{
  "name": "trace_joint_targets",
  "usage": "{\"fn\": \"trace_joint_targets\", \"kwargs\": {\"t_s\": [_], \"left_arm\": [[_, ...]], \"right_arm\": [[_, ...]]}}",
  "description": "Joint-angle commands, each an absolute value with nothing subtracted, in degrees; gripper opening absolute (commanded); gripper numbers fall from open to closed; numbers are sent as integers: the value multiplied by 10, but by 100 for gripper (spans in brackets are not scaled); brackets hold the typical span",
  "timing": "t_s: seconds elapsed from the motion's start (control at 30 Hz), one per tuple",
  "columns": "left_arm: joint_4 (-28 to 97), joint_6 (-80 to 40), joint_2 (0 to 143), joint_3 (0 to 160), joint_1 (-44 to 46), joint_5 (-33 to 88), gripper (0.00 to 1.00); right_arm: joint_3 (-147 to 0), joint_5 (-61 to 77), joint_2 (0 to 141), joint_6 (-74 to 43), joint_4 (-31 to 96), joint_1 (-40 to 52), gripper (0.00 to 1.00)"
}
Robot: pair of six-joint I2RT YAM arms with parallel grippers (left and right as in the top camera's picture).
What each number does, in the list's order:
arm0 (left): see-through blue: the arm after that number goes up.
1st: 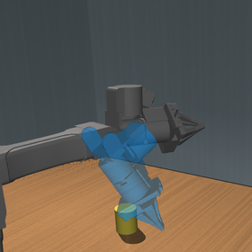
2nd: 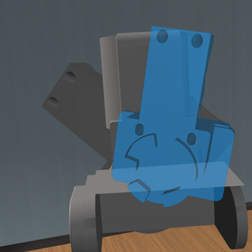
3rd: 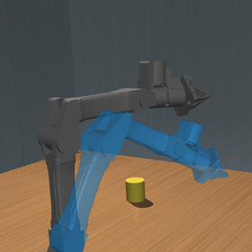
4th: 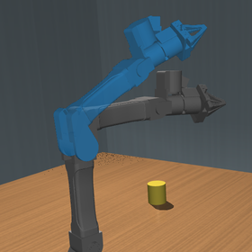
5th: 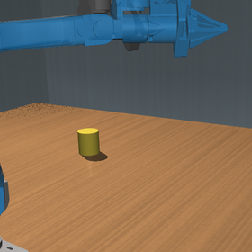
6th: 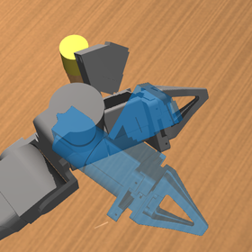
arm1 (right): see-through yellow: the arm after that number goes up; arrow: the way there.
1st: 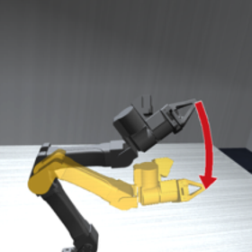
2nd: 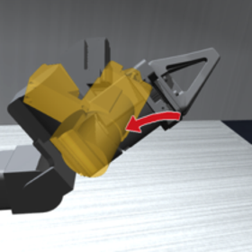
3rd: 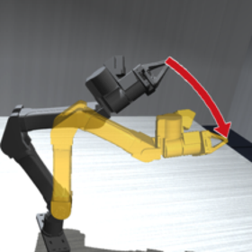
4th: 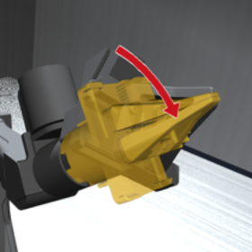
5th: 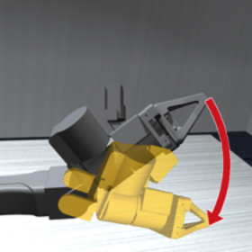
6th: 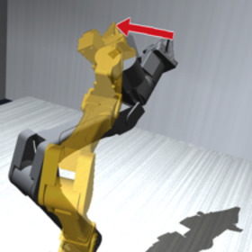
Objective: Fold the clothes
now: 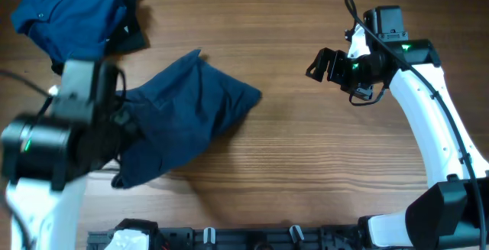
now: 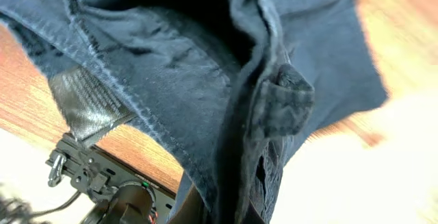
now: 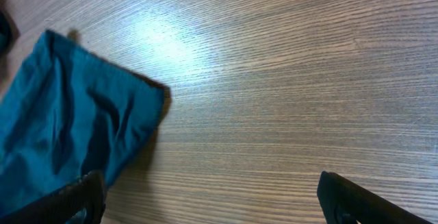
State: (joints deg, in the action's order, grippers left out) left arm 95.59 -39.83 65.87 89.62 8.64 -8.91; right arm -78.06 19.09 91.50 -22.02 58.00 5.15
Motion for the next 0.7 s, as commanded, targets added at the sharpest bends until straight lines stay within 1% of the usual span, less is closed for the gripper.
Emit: {"fn": "trace_joint_targets", "kwargs": {"t_s": [0.0,0.1,0.3,0.4,0.43,0.5,0.57,0.67], "left_arm": [[965,-414,629,900,88,-75,4],[965,-414,612,900,88,-56,4],[962,-414,603,900,88,-100,4],[932,-391,620,900,88,-110,4],[918,-379,629,900,88,-110,5],[887,-354,659,900,88,-110,12],[857,-342,691,900,88,-112,13],[811,-332,743,900,88,-112,4]], "right_arm": [[-779,196,901,-227,575,53,100],[-779,196,901,-227,571,53,99],[-779,196,901,-228,565,53,99],[-779,196,901,-232,562,53,100],[-779,196,901,-232,562,53,100],[-779,196,901,-231,564,53,99],[-779,196,901,-231,564,53,100],[-779,196,901,-231,564,53,100]]}}
